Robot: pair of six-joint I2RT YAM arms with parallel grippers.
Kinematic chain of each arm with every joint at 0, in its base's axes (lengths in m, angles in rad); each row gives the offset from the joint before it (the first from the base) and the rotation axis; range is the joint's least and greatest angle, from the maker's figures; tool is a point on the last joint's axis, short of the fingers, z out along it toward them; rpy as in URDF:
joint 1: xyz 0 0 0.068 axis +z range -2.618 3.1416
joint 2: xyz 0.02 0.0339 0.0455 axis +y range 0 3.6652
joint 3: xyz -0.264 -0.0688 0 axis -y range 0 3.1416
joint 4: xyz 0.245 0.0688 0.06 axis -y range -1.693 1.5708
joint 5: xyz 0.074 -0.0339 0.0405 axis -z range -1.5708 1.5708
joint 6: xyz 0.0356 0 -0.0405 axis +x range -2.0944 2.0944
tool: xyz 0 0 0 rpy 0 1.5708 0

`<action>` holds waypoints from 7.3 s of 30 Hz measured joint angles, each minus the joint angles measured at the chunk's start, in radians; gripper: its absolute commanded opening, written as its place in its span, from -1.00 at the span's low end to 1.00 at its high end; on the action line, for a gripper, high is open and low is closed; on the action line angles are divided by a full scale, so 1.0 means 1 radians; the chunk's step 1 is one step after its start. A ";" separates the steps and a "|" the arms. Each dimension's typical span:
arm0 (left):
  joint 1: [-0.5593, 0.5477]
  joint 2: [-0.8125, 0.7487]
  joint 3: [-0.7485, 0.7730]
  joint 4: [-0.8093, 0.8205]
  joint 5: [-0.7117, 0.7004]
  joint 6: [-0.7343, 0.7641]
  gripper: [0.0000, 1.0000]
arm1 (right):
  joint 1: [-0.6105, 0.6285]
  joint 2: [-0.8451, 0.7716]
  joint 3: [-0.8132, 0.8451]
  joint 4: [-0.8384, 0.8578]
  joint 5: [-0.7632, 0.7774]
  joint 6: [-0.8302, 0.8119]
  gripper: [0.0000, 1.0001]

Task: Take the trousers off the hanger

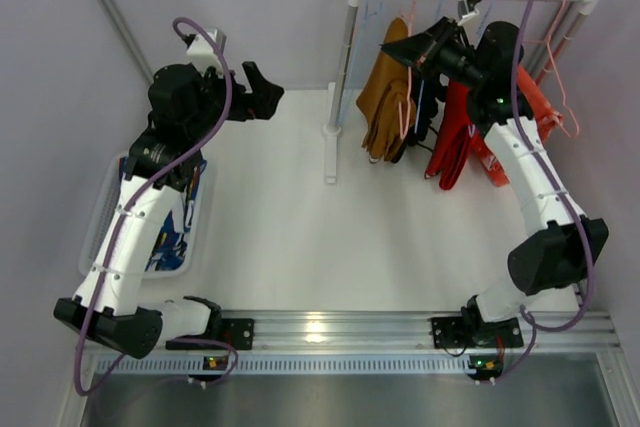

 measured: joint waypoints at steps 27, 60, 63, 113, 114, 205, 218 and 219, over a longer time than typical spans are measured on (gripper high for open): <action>-0.221 -0.394 -0.586 0.216 0.148 0.297 0.98 | 0.132 -0.445 -0.340 -0.114 0.134 -0.048 -1.00; -0.732 0.007 -0.637 0.774 -0.446 0.317 0.98 | 0.242 -0.417 -0.246 -0.266 0.274 -0.014 -1.00; -0.732 0.025 -0.620 0.781 -0.458 0.318 0.98 | 0.244 -0.417 -0.246 -0.263 0.272 -0.014 -1.00; -0.661 0.229 -0.404 0.973 -0.237 0.709 -0.82 | 0.255 -0.476 -0.246 -0.226 0.209 -0.130 -1.00; -0.660 0.229 -0.399 0.971 -0.235 0.709 -1.00 | 0.255 -0.477 -0.246 -0.223 0.209 -0.130 -1.00; 0.282 -0.748 -0.509 0.499 -0.819 0.751 -1.00 | 0.174 -0.566 -0.481 -0.329 0.299 -0.532 -1.00; 0.517 -0.965 -0.746 0.281 -0.814 0.613 -1.00 | 0.185 -0.529 -0.440 -0.320 0.299 -0.535 -1.00; 0.518 -0.965 -0.752 0.275 -0.811 0.608 -1.00 | 0.186 -0.523 -0.439 -0.320 0.299 -0.535 -1.00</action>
